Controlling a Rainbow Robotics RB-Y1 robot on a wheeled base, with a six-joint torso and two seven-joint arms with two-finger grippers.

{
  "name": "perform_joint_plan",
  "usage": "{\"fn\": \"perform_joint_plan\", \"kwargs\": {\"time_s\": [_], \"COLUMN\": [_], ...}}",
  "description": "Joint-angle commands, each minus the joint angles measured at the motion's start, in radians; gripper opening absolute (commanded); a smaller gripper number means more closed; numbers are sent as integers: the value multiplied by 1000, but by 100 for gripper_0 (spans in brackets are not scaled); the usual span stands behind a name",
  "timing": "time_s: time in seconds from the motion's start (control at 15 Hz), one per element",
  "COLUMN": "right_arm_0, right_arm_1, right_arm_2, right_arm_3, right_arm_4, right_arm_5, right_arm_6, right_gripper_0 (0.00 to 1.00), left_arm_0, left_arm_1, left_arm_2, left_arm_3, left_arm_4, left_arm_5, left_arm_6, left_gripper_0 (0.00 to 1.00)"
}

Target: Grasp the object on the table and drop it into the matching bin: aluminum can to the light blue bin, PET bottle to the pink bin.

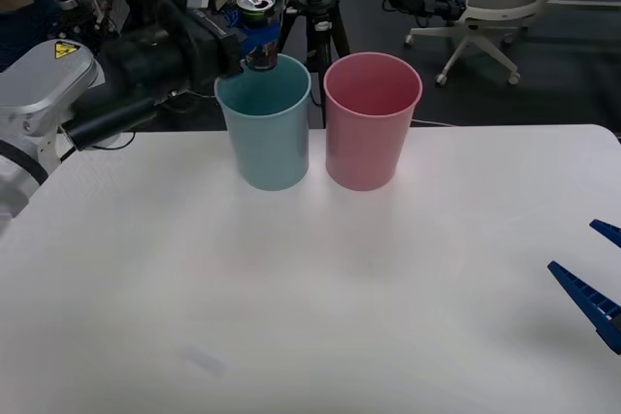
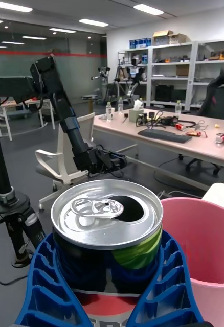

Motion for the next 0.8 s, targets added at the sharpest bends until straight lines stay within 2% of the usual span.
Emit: {"fn": "perform_joint_plan", "kwargs": {"time_s": [0.07, 0.27, 0.33, 0.4, 0.47, 0.8], "right_arm_0": [0, 0, 0, 0, 0, 0], "right_arm_1": [0, 0, 0, 0, 0, 0], "right_arm_2": [0, 0, 0, 0, 0, 0], "right_arm_3": [0, 0, 0, 0, 0, 0], "right_arm_4": [0, 0, 0, 0, 0, 0], "right_arm_5": [0, 0, 0, 0, 0, 0], "right_arm_6": [0, 0, 0, 0, 0, 0], "right_gripper_0": [100, 100, 100, 100, 100, 100], "left_arm_0": [-14, -14, -14, -14, -14, -14], "left_arm_1": [-40, -45, -45, -45, -45, -45], "left_arm_2": [2, 2, 2, 2, 2, 2], "left_arm_3": [37, 37, 37, 37, 37, 37], "left_arm_4": [-44, -52, -52, -50, -49, -33], "left_arm_5": [21, 23, 23, 23, 24, 20], "left_arm_6": [-1, 0, -1, -1, -1, 3], "left_gripper_0": [0, 1, 19, 54, 100, 100]}}
